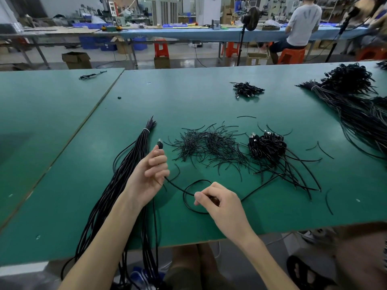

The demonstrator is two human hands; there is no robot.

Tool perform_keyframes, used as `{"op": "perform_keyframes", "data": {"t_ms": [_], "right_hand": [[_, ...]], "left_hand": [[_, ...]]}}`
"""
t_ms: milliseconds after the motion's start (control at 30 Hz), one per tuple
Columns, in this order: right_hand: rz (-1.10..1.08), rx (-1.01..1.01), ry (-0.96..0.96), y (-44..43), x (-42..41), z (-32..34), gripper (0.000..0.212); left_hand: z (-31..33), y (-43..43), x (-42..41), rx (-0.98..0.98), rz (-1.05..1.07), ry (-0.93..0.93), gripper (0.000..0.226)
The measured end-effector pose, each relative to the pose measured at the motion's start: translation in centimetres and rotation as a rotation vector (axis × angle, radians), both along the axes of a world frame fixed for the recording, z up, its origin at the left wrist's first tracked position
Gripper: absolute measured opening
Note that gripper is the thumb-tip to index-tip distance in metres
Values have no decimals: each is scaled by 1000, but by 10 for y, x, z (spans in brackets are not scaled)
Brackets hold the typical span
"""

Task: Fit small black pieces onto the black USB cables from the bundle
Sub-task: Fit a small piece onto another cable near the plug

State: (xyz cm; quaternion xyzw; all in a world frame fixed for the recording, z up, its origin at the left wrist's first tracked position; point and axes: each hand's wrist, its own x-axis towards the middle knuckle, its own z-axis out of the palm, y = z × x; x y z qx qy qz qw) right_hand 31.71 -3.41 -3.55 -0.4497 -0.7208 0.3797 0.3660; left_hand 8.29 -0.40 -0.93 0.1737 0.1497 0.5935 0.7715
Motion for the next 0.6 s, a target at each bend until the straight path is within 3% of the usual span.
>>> {"op": "perform_keyframes", "data": {"t_ms": [167,333,600], "right_hand": [[-81,-22,72,1,-2,2,32],[-178,-87,233,3,3,2,34],[-224,-111,337,4,3,3,35]], "left_hand": [[-3,-6,-3,176,-152,262,34],[-8,-12,8,415,-282,659,33],[-10,-11,22,567,-459,922,18]]}}
